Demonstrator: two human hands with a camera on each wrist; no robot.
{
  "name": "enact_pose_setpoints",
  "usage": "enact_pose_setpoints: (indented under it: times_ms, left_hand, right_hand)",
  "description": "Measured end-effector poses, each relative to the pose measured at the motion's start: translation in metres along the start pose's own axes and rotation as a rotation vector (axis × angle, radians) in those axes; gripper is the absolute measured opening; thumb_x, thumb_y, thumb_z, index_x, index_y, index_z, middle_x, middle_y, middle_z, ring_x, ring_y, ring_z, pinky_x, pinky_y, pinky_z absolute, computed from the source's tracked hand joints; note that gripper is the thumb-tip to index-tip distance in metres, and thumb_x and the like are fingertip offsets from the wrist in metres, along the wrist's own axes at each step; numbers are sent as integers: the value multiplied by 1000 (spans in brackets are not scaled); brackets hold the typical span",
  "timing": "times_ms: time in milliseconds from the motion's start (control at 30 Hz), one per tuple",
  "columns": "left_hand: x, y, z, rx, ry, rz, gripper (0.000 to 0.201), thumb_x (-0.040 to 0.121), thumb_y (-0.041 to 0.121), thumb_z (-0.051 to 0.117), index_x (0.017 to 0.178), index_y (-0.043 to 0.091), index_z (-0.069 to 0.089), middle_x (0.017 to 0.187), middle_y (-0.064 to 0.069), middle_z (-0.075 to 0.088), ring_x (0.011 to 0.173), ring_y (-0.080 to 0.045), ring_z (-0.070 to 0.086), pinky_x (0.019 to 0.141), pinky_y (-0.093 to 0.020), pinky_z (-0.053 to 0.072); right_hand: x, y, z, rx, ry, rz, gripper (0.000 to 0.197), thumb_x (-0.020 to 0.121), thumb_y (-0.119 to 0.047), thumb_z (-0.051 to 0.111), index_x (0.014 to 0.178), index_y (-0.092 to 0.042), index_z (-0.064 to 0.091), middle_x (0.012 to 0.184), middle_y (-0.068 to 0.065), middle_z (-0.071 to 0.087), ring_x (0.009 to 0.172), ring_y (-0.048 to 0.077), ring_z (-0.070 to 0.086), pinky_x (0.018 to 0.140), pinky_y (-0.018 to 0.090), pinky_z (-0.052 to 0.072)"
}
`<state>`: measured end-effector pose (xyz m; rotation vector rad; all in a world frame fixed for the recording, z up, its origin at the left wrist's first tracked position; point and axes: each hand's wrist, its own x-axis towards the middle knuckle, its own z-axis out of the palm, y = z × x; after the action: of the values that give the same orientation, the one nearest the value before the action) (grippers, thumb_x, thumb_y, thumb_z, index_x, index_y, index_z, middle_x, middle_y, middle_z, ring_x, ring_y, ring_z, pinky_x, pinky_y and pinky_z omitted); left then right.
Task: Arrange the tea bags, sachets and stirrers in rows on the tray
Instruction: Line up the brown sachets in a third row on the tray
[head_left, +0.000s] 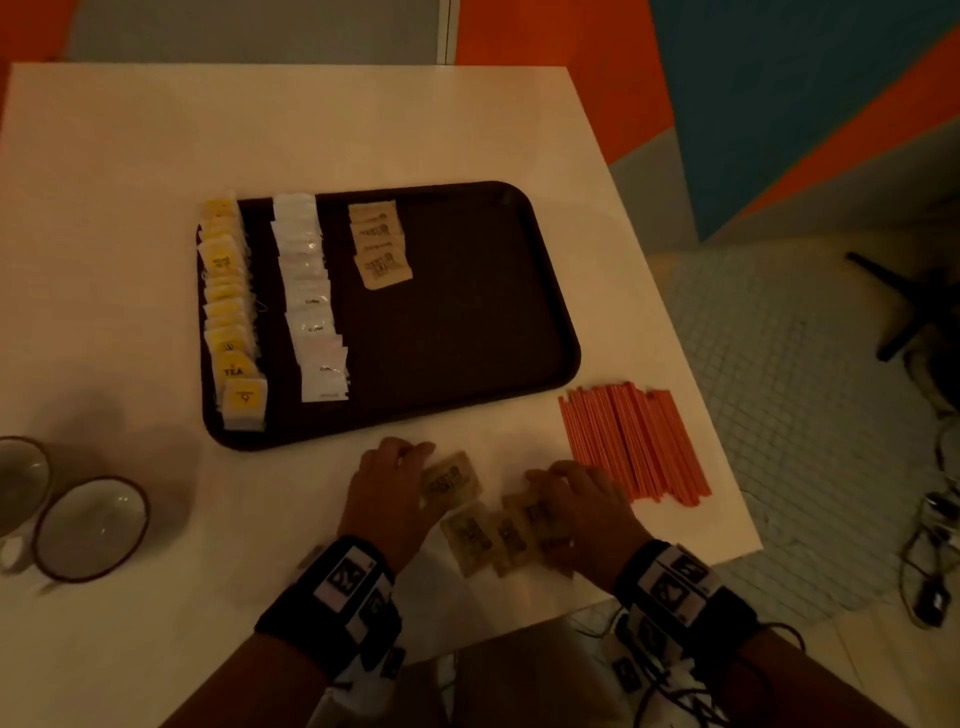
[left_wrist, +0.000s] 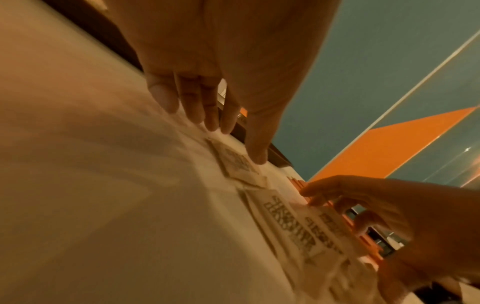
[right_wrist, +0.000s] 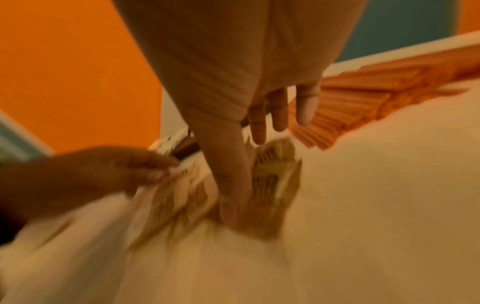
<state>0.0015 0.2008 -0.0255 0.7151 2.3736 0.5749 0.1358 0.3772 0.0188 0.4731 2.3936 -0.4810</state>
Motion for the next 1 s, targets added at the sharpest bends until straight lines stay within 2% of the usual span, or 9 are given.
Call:
enact_pose_setpoints:
  times_ms: [167,300,400,467,567,633,733,867,1000]
  left_hand:
    - [14,7,0,117,-18,-67,37,81,40,63,111,22,51,114,-3,43,106,-24,42,87,-35,42]
    - [22,7,-7,-54,17,-89,18,84,26,61,77,15,49,86,-4,47,87,-28,52,69,-32,40]
    - [17,5,-20,-193,92,-158,20,86,19,58,70,16,48,71,0,47,73,-22,50,61,-30,35]
    - [9,1,-29,-427,126,-229,19,87,11,58,72,16,47,80,-4,58,78,-20,55,73,-33,45]
    - [-3,3,-41,-854,110,-310,14,88,-4,50,80,7,45,99,-26,62,82,-27,63,81,-45,52]
    - [-10,8,-45,-983,73,-328,14,91,-3,45,84,9,43,98,-23,61,79,-26,63,78,-42,52]
    - [-17,19,-50,-1239,2,-325,29,91,-2,44,109,20,50,96,-16,59,81,-27,59,76,-38,52]
    - [-27,32,-54,-1715,-74,-407,29,94,27,42,116,14,56,103,-18,63,96,-31,62,82,-42,54]
    - [-29,37,-55,-1858,-155,-377,56,92,55,29,120,15,54,117,-20,62,106,-35,61,87,-48,51]
  right_hand:
    - [18,-2,1,-38,24,-96,60,84,-30,56,137,-27,28,138,3,29,125,27,30,103,42,32]
    - [35,-9,-2,-57,63,-132,49,86,-22,54,130,-24,34,131,5,36,118,28,36,96,44,34]
    - [47,-12,-3,-44,93,-126,50,84,-20,57,128,-23,34,128,5,41,116,28,39,95,43,33]
    - [53,-13,-4,-56,120,-131,48,86,-14,53,128,-23,33,127,5,46,115,28,42,95,43,33]
    - [57,-12,-13,50,108,-192,48,87,-9,50,130,-21,32,127,7,46,111,29,49,92,39,39]
    - [57,-9,-23,261,98,-205,45,89,-8,48,130,-19,33,126,8,46,106,25,53,86,32,43]
    - [54,-7,-43,613,203,-149,40,87,-8,54,123,-18,38,110,4,54,93,18,57,70,23,48]
    - [39,-25,-67,1222,221,-143,42,83,5,57,114,-20,43,106,0,59,96,15,60,78,29,55]
    - [25,-54,-78,1485,162,-223,43,81,5,60,116,-17,47,108,5,61,104,22,60,89,43,51]
